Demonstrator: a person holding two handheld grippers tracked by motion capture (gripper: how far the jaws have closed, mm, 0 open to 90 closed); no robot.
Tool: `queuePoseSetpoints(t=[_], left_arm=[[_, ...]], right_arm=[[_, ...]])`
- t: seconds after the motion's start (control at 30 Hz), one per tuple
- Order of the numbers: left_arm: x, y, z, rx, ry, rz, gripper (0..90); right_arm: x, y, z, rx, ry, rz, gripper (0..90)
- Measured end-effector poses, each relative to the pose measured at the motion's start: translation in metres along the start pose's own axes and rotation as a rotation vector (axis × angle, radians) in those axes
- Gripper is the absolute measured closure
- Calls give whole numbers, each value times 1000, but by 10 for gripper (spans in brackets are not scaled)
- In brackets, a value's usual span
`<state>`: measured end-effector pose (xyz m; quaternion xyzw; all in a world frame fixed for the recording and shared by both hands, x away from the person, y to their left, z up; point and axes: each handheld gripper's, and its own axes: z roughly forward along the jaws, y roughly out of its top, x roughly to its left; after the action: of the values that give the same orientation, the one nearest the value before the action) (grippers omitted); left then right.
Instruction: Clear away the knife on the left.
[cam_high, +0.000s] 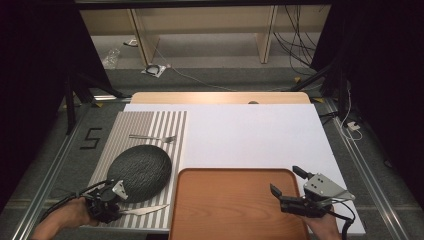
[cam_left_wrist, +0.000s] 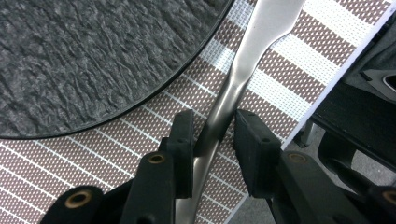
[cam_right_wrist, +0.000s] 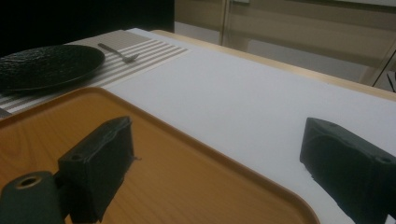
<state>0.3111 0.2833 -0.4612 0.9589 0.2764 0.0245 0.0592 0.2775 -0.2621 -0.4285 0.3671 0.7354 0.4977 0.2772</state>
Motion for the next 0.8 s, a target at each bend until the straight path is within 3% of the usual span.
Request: queuePoseSetpoints(t=[0.4,0.8], left_arm=[[-7,3,0,18,24,85,743],[-9,7,0,52,29,138,775]], right_arm=[[-1,0,0,3,-2,2,107],[-1,-1,1,-1,-1,-3,107]])
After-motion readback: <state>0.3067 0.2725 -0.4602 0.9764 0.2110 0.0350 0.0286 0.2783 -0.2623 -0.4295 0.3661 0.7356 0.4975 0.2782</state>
